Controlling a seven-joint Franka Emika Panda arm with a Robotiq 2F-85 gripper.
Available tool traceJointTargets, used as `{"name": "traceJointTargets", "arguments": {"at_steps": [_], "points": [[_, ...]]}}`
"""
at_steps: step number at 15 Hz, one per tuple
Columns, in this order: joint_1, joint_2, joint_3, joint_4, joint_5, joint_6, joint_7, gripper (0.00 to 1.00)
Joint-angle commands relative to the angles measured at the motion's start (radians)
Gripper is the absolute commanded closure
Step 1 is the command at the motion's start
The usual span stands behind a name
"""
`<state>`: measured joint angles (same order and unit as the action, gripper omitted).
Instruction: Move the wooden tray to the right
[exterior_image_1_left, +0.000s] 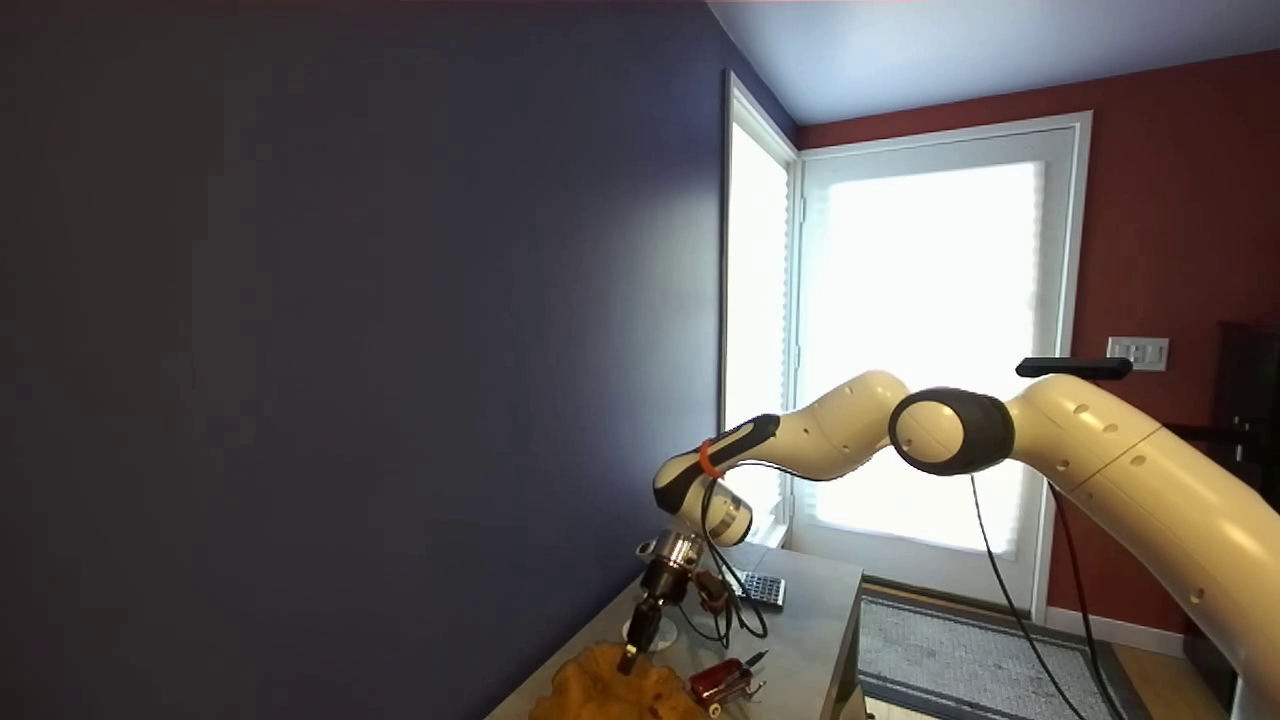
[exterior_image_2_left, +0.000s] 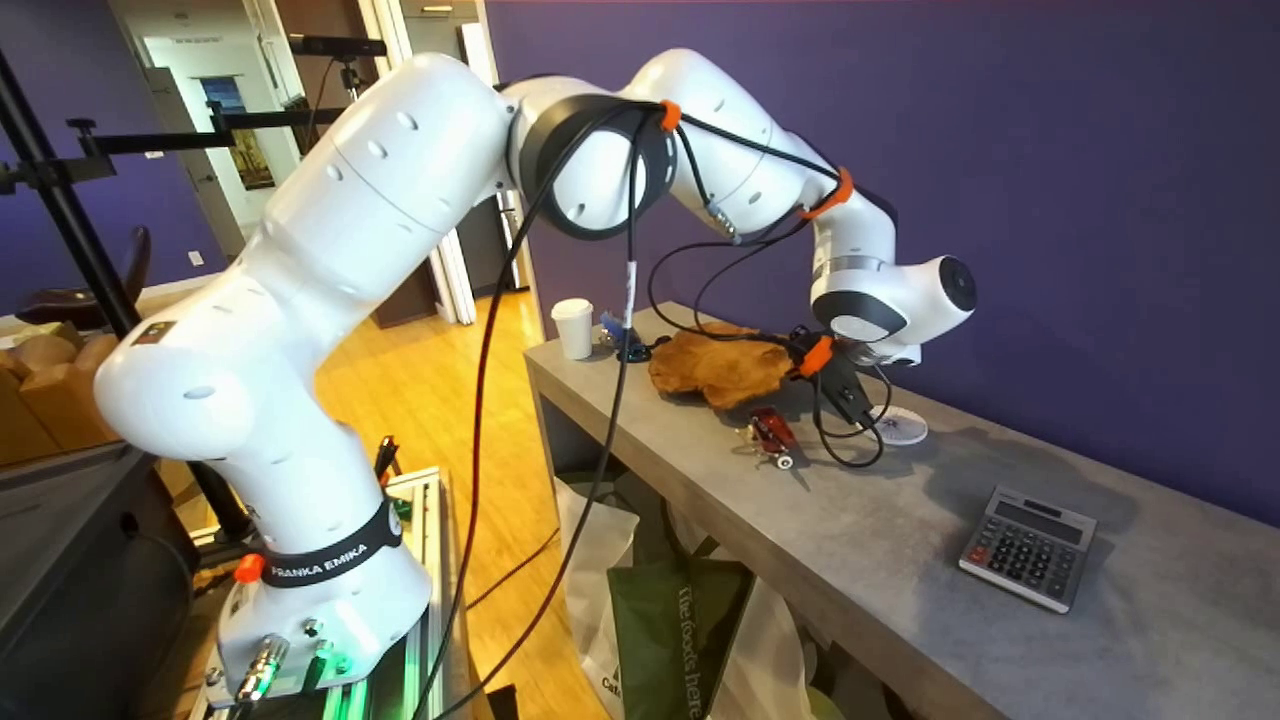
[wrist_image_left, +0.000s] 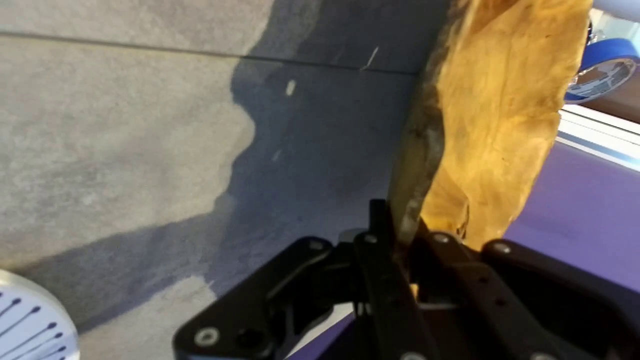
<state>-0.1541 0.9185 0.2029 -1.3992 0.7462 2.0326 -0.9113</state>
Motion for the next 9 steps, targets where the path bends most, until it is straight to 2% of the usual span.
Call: {"name": "traceJointTargets", "arguments": {"at_steps": [1, 9], "points": [[-0.031, 0.017, 0.018, 0.028, 0.011, -0.06, -0.021, 0.98], [-0.087, 0.002, 0.02, 0.039, 0.038, -0.258, 0.001, 0.98]]}}
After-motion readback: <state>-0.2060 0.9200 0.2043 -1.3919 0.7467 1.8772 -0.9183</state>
